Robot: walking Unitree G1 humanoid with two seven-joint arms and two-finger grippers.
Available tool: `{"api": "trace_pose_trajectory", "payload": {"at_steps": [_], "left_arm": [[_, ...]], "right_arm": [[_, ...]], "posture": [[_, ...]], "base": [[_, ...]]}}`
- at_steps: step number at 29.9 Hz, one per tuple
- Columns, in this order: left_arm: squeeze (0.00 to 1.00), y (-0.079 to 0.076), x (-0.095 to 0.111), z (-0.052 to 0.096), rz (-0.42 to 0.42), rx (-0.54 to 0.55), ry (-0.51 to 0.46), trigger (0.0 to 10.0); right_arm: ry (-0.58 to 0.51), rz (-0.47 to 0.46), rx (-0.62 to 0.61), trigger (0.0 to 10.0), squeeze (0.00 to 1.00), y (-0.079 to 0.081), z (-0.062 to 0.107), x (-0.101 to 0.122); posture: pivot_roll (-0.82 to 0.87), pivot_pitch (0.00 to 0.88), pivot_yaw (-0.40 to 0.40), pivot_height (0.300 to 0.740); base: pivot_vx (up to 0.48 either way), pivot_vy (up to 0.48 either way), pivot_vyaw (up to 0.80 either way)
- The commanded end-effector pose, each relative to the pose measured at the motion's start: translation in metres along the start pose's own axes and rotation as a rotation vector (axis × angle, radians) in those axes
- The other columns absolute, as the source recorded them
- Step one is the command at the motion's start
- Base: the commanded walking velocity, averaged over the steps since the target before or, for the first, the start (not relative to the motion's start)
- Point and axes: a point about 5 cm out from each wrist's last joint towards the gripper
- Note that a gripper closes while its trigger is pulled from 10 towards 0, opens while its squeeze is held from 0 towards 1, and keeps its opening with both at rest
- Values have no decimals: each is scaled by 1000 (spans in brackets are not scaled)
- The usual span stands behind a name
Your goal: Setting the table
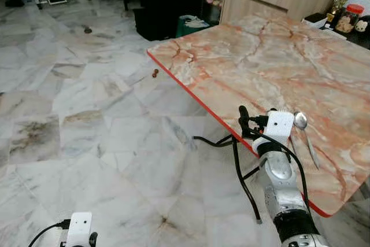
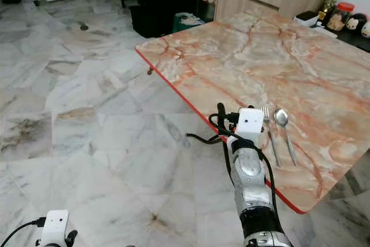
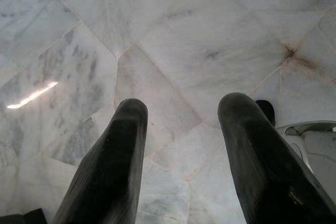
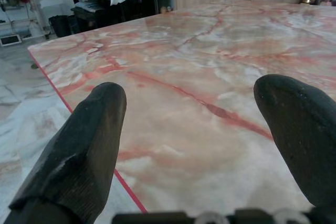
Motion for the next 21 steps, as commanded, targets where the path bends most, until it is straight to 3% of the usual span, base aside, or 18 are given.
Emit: {"api": "trace_pose_trajectory", "payload": {"at_steps": [1, 16, 21], "left_arm": [[0, 0, -3, 1, 12, -3, 12, 10000], [0, 1, -7, 2, 33, -2, 17, 10000], [0, 0, -6, 2, 41, -6, 15, 10000]], "right_arm": [[-6, -6, -13, 10000, 0, -1, -5, 5], [10, -17, -18, 10000, 0, 1, -8, 5], [5, -15, -18, 10000, 0, 2, -7, 6]], "posture": [[75, 0, -33, 740], [78, 0, -38, 740], [78, 0, -39, 740]], "base": [[0, 0, 0], [0, 0, -662], [0, 0, 0]]}}
Point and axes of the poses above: a point about 5 cm out from each wrist's last joint towards the gripper, its own z axis pointing back from the gripper into the wrist, its own x axis along the axis of the wrist's last joint, y = z × x, and after that the axes turned 15 degrees about z, right-handed
